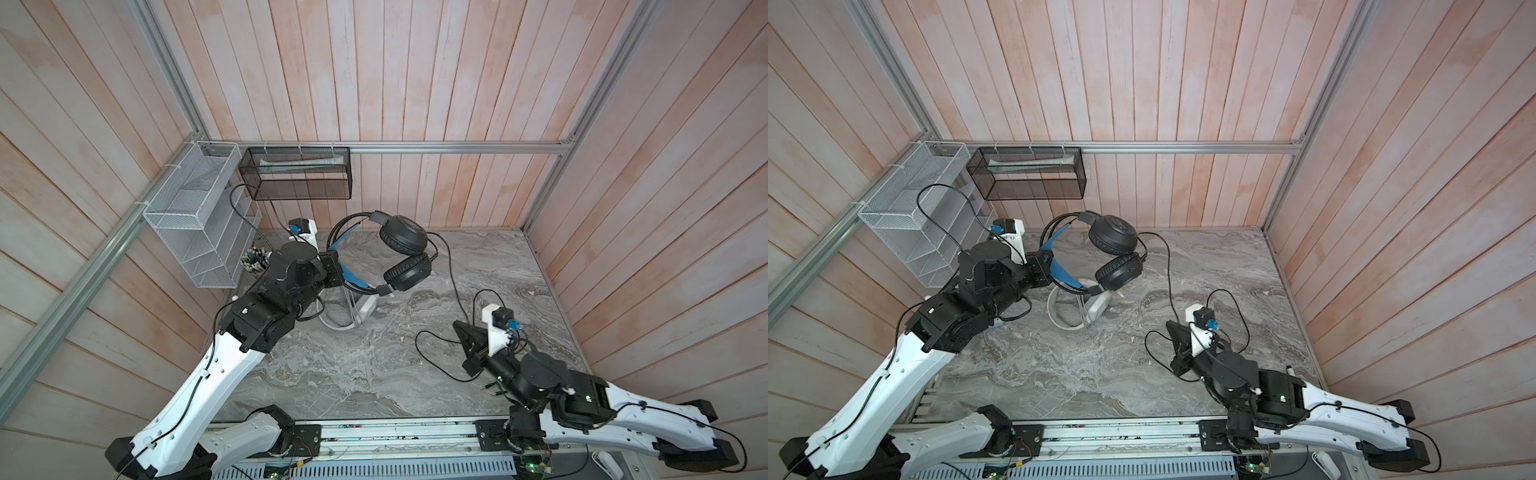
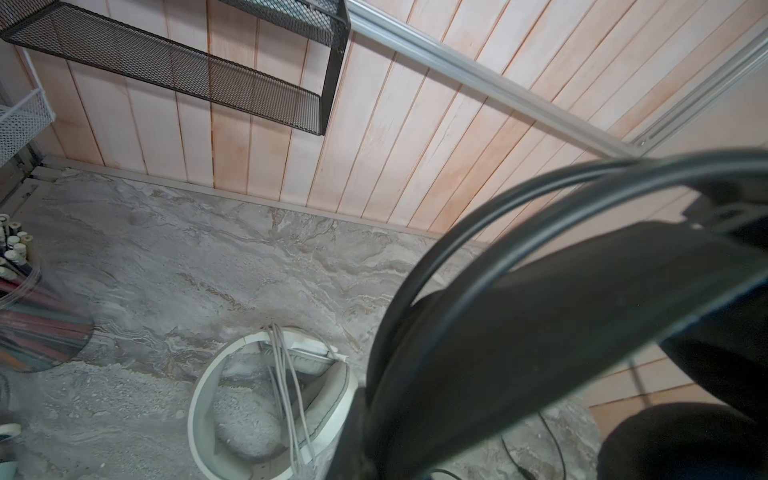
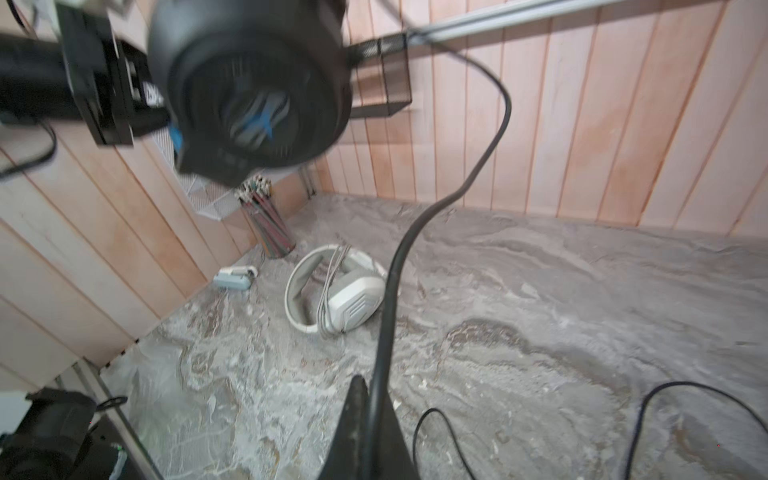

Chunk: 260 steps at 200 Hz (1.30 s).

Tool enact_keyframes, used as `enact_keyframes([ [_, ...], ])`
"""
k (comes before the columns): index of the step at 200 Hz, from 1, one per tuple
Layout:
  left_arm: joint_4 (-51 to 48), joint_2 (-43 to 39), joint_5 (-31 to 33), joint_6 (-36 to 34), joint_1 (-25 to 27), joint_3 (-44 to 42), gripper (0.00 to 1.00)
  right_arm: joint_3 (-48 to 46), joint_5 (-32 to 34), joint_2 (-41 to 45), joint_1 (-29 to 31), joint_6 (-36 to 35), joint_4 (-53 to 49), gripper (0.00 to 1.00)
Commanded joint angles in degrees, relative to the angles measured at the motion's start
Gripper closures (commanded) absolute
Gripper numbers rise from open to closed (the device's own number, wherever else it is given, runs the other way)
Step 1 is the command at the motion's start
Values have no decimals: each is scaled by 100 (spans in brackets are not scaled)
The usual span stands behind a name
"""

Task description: Wrap the headphones

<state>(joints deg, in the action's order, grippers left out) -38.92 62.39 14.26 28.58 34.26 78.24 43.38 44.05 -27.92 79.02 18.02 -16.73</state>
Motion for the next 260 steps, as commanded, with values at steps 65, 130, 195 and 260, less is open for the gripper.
enact_keyframes([
  [65, 187, 91, 164, -1046, -25, -573, 100, 2669, -1754, -1349, -15, -2290, -1147, 100],
  [130, 690, 112, 705, -1633, -25, -1097, 100, 3717, -3394, -1800, -10, -2739, -1376, 100],
  [195, 1373, 625, 1476, -1874, -373, -772, 100, 4596, -5383, -3221, 95, -2348, -2606, 100],
  [260, 3620, -349, 1239, -4689, 1454, -2739, 100, 5859, -4627, -4015, -90, -3098, -3881, 100],
])
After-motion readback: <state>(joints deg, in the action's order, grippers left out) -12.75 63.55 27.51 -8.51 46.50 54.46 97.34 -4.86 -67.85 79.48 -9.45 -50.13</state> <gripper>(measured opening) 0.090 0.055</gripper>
